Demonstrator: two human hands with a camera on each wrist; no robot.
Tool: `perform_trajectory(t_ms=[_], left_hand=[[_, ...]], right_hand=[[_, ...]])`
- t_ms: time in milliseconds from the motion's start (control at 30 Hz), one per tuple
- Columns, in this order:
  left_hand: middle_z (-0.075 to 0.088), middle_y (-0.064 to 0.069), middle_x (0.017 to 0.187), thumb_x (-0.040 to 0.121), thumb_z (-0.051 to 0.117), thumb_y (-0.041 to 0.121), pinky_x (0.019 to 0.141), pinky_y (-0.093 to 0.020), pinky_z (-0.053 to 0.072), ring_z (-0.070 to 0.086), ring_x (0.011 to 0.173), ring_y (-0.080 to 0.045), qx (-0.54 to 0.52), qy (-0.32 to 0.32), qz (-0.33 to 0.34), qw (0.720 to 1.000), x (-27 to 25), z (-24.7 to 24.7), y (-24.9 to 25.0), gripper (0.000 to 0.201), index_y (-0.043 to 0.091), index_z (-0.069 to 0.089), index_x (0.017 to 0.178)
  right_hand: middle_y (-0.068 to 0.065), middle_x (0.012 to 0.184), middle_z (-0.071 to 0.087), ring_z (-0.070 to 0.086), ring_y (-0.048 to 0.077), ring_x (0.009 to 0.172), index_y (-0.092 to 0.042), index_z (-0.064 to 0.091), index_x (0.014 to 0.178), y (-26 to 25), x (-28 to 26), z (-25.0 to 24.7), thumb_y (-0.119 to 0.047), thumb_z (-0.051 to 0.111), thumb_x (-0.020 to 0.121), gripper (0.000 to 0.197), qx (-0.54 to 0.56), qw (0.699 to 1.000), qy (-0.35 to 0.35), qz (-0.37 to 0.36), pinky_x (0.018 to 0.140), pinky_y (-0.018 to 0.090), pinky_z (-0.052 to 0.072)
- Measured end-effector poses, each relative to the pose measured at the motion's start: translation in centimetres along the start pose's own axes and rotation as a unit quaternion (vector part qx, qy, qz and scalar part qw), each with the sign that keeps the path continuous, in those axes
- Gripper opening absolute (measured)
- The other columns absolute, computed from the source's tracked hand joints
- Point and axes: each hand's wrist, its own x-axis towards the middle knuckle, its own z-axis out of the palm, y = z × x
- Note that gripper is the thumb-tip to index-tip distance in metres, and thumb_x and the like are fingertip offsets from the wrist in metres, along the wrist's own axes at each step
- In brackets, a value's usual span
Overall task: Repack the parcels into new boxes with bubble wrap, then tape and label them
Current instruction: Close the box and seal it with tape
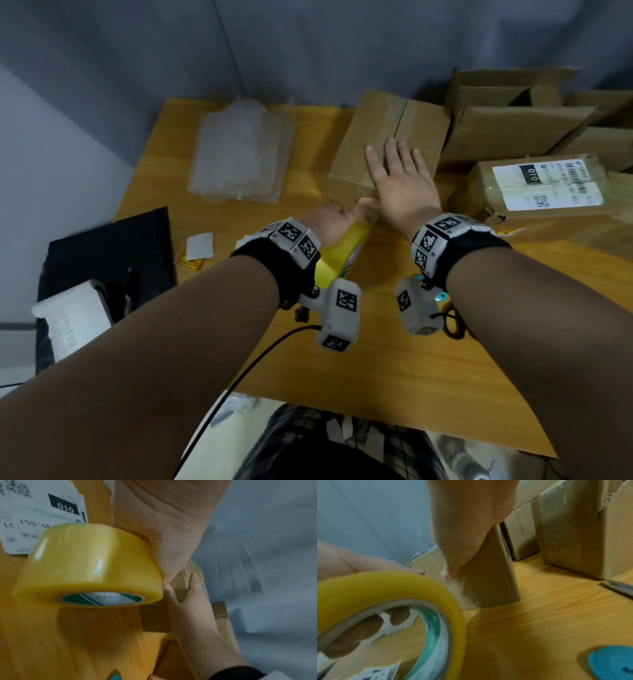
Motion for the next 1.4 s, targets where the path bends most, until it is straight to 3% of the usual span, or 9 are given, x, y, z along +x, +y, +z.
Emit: perform_trajectory(t_ms=[167, 300, 367, 567, 700, 833, 1100, 1233, 1400], left_hand=[[0.047, -0.016, 0.14, 0.101, 0.031, 0.042, 0.099, -0.03, 0.034, 0.045, 0.127, -0.03, 0.01, 0.01, 0.023, 1.0, 0.0, 0.5, -0.7, 0.052, 0.006, 0.048, 0.135], [0.054, -0.016, 0.133, 0.1, 0.038, 0.038, 0.102, -0.033, 0.039, 0.049, 0.122, -0.03, 0.018, 0.049, 0.059, 0.997, -0.3, 0.4, -1.2, 0.047, 0.005, 0.053, 0.13], [0.051, -0.015, 0.136, 0.099, 0.042, 0.036, 0.102, -0.03, 0.036, 0.047, 0.125, -0.029, 0.008, 0.073, 0.074, 0.995, -0.5, 0.5, -1.3, 0.047, 0.004, 0.05, 0.133], [0.055, -0.012, 0.13, 0.097, 0.045, 0.037, 0.094, -0.028, 0.037, 0.05, 0.119, -0.027, -0.078, 0.129, 0.089, 0.985, -0.8, 2.1, -2.5, 0.043, 0.007, 0.054, 0.127], [0.056, -0.006, 0.128, 0.096, 0.047, 0.035, 0.085, -0.02, 0.033, 0.051, 0.117, -0.021, -0.132, 0.146, 0.076, 0.977, -1.2, 2.7, -3.0, 0.04, 0.01, 0.054, 0.127], [0.057, -0.004, 0.125, 0.096, 0.048, 0.036, 0.081, -0.019, 0.032, 0.052, 0.112, -0.019, -0.135, 0.139, 0.076, 0.978, -1.1, 2.4, -3.1, 0.039, 0.013, 0.054, 0.127], [0.049, -0.005, 0.135, 0.095, 0.047, 0.038, 0.087, -0.023, 0.032, 0.048, 0.119, -0.023, -0.123, 0.074, 0.056, 0.988, -0.6, 1.5, -3.0, 0.043, 0.019, 0.048, 0.133], [0.048, -0.005, 0.137, 0.095, 0.048, 0.033, 0.088, -0.023, 0.031, 0.046, 0.122, -0.022, -0.133, 0.049, 0.045, 0.989, -0.5, 1.1, -2.8, 0.042, 0.019, 0.047, 0.134], [0.05, -0.004, 0.134, 0.095, 0.046, 0.038, 0.089, -0.026, 0.033, 0.047, 0.118, -0.023, -0.139, 0.053, 0.032, 0.988, -0.6, 1.6, -2.5, 0.041, 0.02, 0.048, 0.132]], right_hand=[[0.016, 0.16, 0.0, 0.001, 0.031, 0.147, -0.016, 0.006, 0.153, 1.2, -1.3, -1.8, -0.046, 0.02, 0.102, 0.061, 0.087, 0.995, -0.029, -0.032, 0.119, 0.04, -0.001], [0.009, 0.145, 0.036, 0.039, 0.029, 0.13, -0.015, 0.04, 0.14, 3.0, -5.0, -3.2, -0.027, 0.046, 0.098, 0.043, 0.165, 0.986, 0.027, -0.026, 0.105, 0.037, 0.035], [0.008, 0.126, 0.046, 0.047, 0.026, 0.116, -0.015, 0.052, 0.121, 3.7, -7.3, -2.8, -0.021, 0.053, 0.094, 0.028, 0.169, 0.984, 0.059, 0.01, 0.093, 0.036, 0.041], [0.007, 0.105, 0.059, 0.055, 0.025, 0.098, -0.013, 0.06, 0.106, 4.5, -11.2, 2.2, -0.031, 0.054, 0.093, 0.023, 0.038, 0.97, -0.214, 0.109, 0.084, 0.036, 0.043], [0.004, 0.081, 0.051, 0.047, 0.024, 0.083, -0.013, 0.058, 0.088, 3.6, -12.3, 5.3, -0.043, 0.05, 0.094, 0.032, 0.012, 0.958, -0.247, 0.143, 0.081, 0.037, 0.032], [0.005, 0.091, 0.053, 0.047, 0.023, 0.087, -0.012, 0.058, 0.098, 3.0, -12.2, 6.2, -0.043, 0.043, 0.098, 0.034, 0.03, 0.962, -0.223, 0.156, 0.084, 0.037, 0.034], [0.013, 0.123, 0.058, 0.057, 0.028, 0.107, -0.009, 0.042, 0.135, 3.3, -11.5, 5.3, -0.026, 0.056, 0.095, 0.046, 0.196, 0.954, -0.169, 0.148, 0.075, 0.033, 0.045], [0.013, 0.12, 0.061, 0.058, 0.028, 0.103, -0.011, 0.05, 0.132, 3.4, -11.0, 5.6, -0.026, 0.051, 0.097, 0.039, 0.206, 0.956, -0.154, 0.142, 0.074, 0.032, 0.044], [0.014, 0.127, 0.056, 0.054, 0.03, 0.112, -0.009, 0.046, 0.134, 3.7, -11.6, 5.7, -0.029, 0.053, 0.096, 0.043, 0.251, 0.939, -0.132, 0.195, 0.087, 0.037, 0.047]])
